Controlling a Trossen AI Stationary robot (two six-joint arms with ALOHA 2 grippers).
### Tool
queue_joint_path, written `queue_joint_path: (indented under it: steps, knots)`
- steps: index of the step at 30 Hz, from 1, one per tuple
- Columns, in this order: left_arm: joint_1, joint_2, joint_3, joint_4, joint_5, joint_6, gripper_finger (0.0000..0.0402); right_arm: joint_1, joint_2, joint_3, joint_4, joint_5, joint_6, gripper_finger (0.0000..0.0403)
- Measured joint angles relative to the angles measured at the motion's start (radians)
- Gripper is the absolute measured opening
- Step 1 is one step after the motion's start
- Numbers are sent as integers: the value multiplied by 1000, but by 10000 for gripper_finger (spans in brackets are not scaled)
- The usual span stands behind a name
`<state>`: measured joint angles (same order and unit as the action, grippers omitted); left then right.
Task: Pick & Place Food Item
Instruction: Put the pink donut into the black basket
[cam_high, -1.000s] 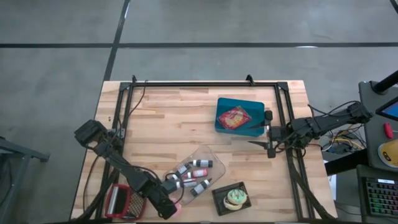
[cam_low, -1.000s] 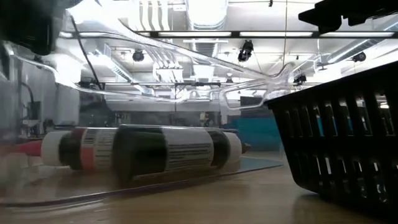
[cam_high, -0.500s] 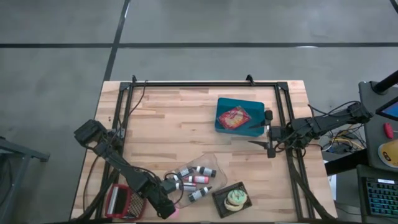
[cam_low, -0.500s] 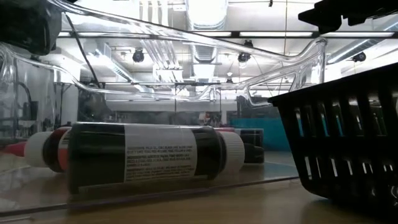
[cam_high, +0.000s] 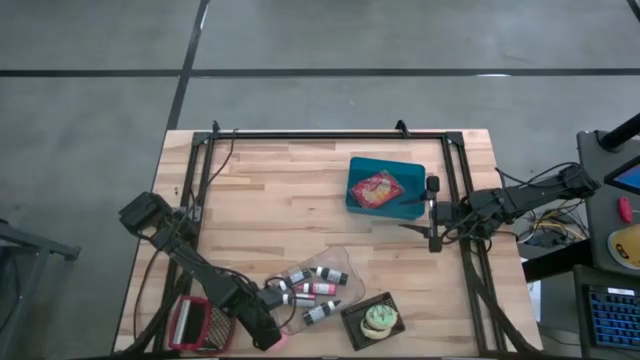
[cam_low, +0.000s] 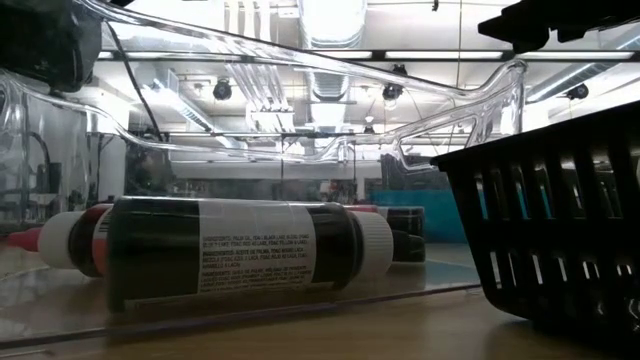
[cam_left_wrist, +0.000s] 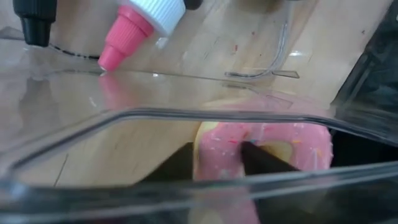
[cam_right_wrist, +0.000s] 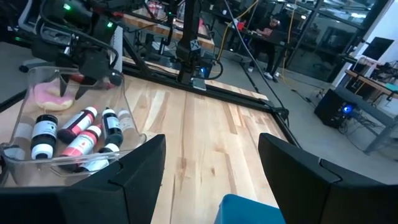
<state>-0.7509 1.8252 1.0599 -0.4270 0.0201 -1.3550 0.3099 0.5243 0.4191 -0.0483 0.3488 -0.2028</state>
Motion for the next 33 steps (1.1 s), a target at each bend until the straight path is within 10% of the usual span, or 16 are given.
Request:
queue_joint_path:
  steps: [6,33]
  knots:
    - [5,1,-1,12,8,45,14,0,0,0,1,3,0,253]
    - [13,-129,-4,-181,23,-12,0,0,0,0,1,19,1,253]
